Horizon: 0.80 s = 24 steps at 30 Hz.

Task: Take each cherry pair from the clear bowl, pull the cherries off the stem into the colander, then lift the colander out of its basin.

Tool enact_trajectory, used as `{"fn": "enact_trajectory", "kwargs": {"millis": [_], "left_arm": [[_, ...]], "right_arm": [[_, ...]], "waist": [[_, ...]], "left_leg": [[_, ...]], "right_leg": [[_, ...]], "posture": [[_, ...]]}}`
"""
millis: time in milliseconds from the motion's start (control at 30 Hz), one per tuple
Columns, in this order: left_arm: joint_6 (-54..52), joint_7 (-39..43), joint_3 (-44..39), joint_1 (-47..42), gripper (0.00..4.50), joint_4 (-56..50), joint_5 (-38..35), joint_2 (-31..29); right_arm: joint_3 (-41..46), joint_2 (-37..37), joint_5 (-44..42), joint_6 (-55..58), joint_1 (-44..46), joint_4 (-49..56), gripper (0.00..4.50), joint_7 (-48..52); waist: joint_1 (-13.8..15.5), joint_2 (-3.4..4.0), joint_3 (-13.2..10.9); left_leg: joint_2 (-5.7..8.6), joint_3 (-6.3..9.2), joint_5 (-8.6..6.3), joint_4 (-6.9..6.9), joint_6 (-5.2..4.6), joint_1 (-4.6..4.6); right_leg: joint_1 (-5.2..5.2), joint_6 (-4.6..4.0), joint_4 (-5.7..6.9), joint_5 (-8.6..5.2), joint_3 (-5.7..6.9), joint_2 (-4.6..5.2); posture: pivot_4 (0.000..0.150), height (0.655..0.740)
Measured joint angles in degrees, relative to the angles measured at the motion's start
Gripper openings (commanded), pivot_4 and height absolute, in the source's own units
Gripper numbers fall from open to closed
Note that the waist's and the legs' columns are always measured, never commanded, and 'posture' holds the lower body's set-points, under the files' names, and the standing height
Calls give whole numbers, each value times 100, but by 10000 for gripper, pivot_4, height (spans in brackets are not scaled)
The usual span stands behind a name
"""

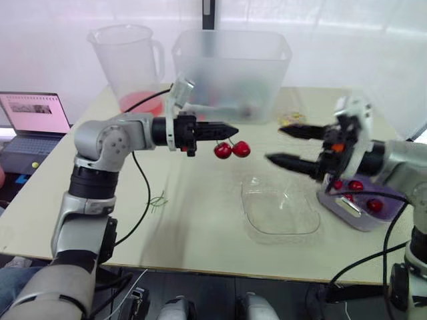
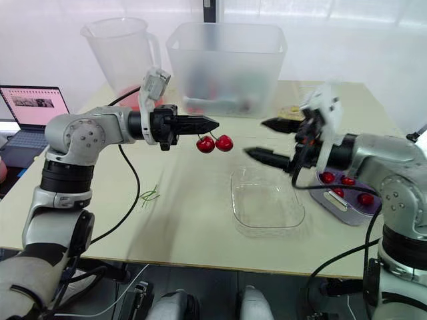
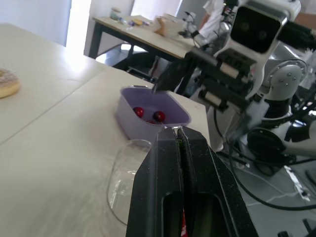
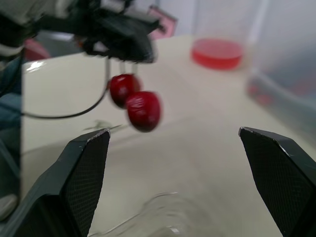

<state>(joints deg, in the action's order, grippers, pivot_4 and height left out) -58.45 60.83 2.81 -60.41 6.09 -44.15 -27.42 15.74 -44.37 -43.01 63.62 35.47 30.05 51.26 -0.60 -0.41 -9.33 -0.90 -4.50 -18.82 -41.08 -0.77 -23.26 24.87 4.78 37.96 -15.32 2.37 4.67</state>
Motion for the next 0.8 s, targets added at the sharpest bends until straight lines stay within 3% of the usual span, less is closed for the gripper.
{"fn": "enact_trajectory", "kwargs": {"millis": [300, 400, 467, 700, 800], "left_arm": [[-22, 24, 86, 12, 0, -216, -5, 51], [-73, 0, 86, 12, 0, -253, -12, 73], [-101, -5, 86, 13, 0, -280, -23, 100], [-117, -5, 85, 13, 0, -305, -27, 126], [-116, -5, 85, 19, 0, -307, -27, 155]], "right_arm": [[-850, 105, -60, -251, 226, -193, 44613, -367], [-896, 198, -110, -264, 229, -220, 36285, -498], [-930, 219, -118, -271, 228, -220, 27016, -557], [-933, 237, -236, -272, 173, -219, 27016, -665], [-933, 237, -280, -278, 158, -220, 18556, -709]], "waist": [[11, 0, 0], [7, 0, 0], [7, 0, 0], [7, 0, 0], [5, 0, 0]], "left_leg": [[0, 2, -1, -2, -2, -4], [-1, 2, -1, -2, -2, -3], [-1, 2, -1, -2, -2, -4], [-1, 2, -1, -2, -3, -4], [-1, 2, -1, -2, -3, -3]], "right_leg": [[1, 0, 1, 0, -4, 1], [1, 0, 1, 0, -4, 1], [1, 0, 1, 0, -4, 1], [1, 0, 1, 0, -4, 1], [1, 0, 1, 0, -4, 1]], "posture": [[1500, 7131], [1500, 7131], [1500, 7131], [1500, 7131], [1500, 7131]]}}
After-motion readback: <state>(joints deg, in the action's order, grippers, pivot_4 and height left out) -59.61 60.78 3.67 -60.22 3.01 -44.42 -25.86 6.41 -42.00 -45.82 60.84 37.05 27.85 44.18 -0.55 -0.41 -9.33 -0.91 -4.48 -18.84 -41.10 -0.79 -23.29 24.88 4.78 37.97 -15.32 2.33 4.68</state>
